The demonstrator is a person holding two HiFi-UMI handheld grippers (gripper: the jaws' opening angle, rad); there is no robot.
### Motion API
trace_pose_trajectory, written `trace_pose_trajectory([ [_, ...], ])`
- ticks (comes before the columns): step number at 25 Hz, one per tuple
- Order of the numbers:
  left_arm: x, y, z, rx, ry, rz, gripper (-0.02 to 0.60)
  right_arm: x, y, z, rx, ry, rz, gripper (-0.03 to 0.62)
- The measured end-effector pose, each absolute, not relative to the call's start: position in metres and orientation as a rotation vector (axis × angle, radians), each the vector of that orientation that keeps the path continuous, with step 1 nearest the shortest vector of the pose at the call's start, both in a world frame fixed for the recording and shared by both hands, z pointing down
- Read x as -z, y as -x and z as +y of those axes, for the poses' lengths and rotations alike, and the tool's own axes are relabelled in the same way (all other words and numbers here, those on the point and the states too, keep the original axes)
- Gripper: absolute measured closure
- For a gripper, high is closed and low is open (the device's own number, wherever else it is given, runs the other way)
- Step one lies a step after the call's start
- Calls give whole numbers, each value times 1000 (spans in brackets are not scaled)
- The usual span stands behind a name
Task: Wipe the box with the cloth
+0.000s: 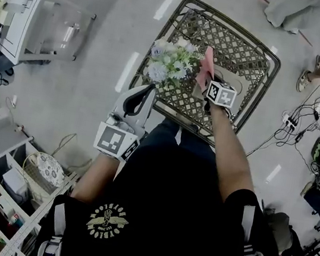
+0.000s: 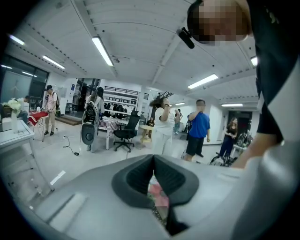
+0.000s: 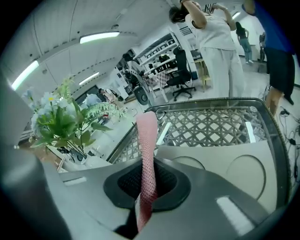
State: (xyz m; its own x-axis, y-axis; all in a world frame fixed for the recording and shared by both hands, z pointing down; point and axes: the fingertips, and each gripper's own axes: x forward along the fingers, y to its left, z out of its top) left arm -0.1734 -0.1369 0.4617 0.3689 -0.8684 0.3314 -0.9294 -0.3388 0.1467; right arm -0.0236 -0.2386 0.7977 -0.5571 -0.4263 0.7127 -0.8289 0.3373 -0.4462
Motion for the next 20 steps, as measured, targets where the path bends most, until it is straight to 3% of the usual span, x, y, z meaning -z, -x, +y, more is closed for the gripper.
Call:
trace_pose_trajectory([
  [6,-466,177,-136,-301,-2309,-1585,581,-820,7,-234,-1122,-1095,-2035,577],
  [20,-468,124,-158,-322,-2415,-1453,581,-834,-100,-227,-1080,-1248,-1900,577],
])
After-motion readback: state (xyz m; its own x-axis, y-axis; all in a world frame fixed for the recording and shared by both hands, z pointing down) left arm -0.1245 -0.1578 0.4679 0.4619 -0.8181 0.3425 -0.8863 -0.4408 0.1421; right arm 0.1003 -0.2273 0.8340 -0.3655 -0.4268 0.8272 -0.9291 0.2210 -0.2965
